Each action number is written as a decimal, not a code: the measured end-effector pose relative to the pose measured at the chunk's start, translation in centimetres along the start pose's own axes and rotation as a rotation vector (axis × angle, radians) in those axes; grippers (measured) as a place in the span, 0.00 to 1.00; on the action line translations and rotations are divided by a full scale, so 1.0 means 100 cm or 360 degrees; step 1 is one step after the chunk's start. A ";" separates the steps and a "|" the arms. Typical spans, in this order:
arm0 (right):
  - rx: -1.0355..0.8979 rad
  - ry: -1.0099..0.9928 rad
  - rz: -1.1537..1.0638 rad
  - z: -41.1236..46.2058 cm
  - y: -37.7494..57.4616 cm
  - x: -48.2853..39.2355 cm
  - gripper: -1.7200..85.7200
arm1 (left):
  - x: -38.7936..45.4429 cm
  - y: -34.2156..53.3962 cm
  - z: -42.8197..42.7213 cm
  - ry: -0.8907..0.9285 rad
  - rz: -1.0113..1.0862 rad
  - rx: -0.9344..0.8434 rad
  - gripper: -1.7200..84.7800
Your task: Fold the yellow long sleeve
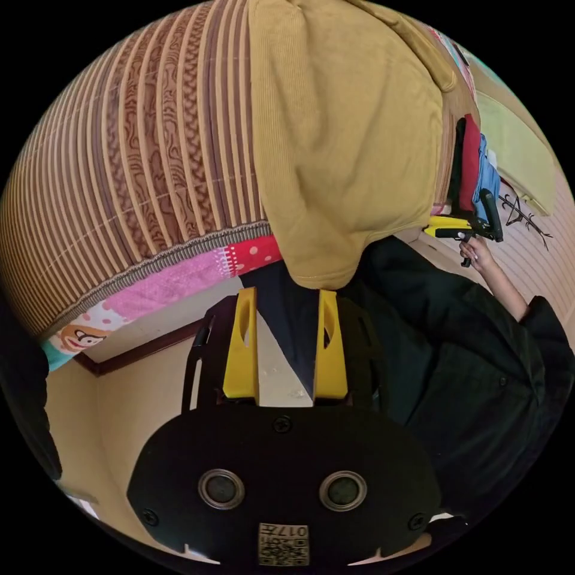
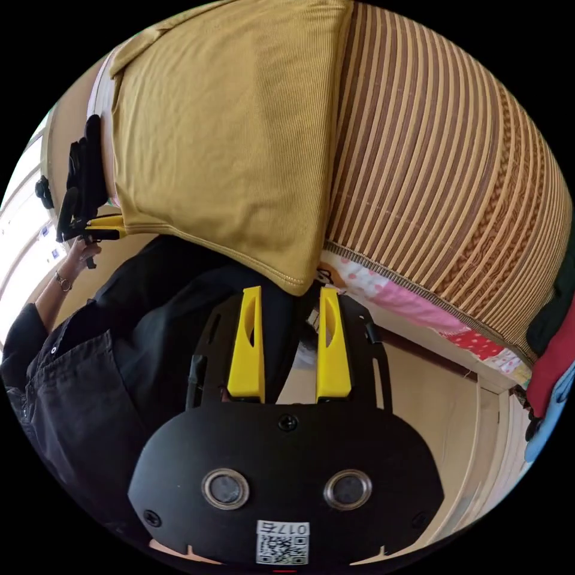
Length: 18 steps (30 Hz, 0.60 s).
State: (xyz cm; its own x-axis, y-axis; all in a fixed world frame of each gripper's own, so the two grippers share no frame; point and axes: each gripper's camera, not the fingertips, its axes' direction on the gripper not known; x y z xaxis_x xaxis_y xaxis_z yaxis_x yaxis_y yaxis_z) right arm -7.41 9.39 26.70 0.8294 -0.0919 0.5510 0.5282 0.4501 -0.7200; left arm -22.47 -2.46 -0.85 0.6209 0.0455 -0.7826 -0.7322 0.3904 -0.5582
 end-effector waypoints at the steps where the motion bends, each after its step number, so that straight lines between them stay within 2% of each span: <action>1: 0.0047 -0.0084 0.0045 -0.006 -0.001 0.008 0.17 | -0.002 -0.005 -0.002 0.0018 0.0013 0.0019 0.18; 3: 0.0089 -0.0228 0.0146 -0.013 -0.006 0.023 0.17 | -0.010 -0.012 -0.003 0.0095 -0.0012 0.0052 0.17; 6: 0.0012 -0.0270 0.0215 -0.017 -0.009 0.038 0.14 | -0.031 -0.020 -0.001 0.0291 -0.0129 0.0076 0.12; 8: -0.0027 -0.0338 0.0049 -0.025 0.000 0.038 0.09 | -0.038 -0.015 -0.003 0.0365 -0.0135 0.0107 0.08; 11: 0.0018 -0.0478 -0.0228 -0.050 0.039 0.044 0.07 | -0.041 0.007 -0.009 0.0557 0.0039 0.0096 0.07; 15: 0.0334 -0.0978 -0.0321 -0.098 0.120 0.087 0.06 | -0.050 0.057 -0.025 0.0742 0.0164 0.0195 0.07; 17: 0.0509 -0.1296 -0.0388 -0.117 0.157 0.102 0.06 | -0.052 0.090 -0.037 0.1126 0.0289 0.0319 0.07; 18: 0.0642 -0.1505 -0.0453 -0.130 0.179 0.108 0.06 | -0.052 0.098 -0.041 0.1223 0.0329 0.0372 0.07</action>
State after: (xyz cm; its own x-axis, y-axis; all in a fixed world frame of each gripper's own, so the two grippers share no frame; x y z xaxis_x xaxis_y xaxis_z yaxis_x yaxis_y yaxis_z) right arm 13.29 4.92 14.31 0.1152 0.4089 0.9053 0.4372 0.7975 -0.4158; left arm -34.05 -2.61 -3.38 0.0537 -0.4708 -0.8806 -0.6809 0.6278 -0.3771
